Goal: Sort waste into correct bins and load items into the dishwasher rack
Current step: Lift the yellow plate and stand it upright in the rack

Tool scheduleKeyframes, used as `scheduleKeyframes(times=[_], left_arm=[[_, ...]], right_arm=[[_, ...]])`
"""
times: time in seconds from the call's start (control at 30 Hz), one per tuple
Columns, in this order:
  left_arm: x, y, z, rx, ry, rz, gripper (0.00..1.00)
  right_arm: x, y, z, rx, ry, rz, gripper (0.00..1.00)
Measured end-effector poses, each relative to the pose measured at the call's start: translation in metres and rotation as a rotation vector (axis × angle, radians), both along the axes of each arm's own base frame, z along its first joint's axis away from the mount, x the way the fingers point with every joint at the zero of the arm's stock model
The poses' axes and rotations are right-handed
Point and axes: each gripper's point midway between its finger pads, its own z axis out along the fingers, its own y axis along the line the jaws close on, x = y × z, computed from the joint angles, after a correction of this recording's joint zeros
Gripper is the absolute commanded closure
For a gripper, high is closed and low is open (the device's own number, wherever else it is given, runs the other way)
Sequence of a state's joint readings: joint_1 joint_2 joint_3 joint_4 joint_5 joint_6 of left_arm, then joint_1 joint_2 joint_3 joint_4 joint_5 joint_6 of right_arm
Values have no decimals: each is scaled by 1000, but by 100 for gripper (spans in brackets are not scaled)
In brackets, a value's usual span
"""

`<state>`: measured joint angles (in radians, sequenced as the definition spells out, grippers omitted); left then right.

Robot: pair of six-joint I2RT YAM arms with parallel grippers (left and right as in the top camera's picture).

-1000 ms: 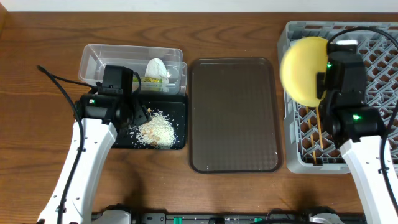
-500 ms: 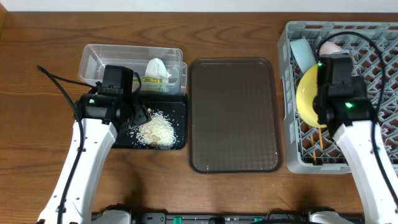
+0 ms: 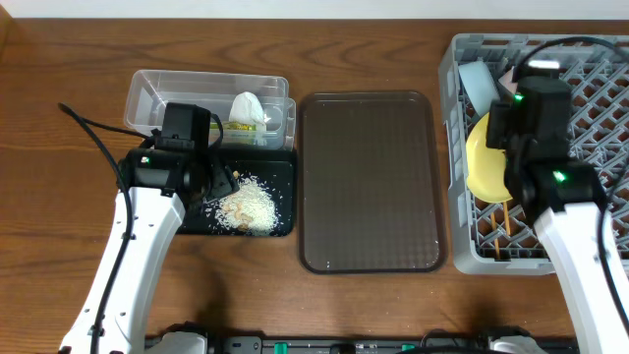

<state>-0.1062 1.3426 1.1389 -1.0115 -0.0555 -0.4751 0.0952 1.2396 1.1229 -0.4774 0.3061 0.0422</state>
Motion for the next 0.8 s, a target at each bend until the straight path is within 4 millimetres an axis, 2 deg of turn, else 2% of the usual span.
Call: scheduleKeyframes(times=[0.07, 0.13, 0.23, 0.33, 0.43, 0.67, 0.8], left_arm=[[0, 0, 0, 0, 0, 0, 23], [0, 0, 0, 0, 1, 0, 23], [0, 0, 0, 0, 1, 0, 23], [0, 0, 0, 0, 0, 0, 23], [0, 0, 0, 0, 0, 0, 23], [0, 0, 0, 0, 1, 0, 23], [0, 0, 0, 0, 1, 0, 23]], right_arm=[[-4, 16, 19, 64, -60, 81, 48], [-10, 28, 26, 107, -72, 138, 59], [-21, 30, 12, 135, -1, 139, 64], [-32, 12, -12, 113, 95, 20, 84], [-41, -19, -19, 64, 110, -176, 98], [-55, -72, -6, -19, 49, -441, 99], [-66, -98, -12, -23, 76, -533, 99]])
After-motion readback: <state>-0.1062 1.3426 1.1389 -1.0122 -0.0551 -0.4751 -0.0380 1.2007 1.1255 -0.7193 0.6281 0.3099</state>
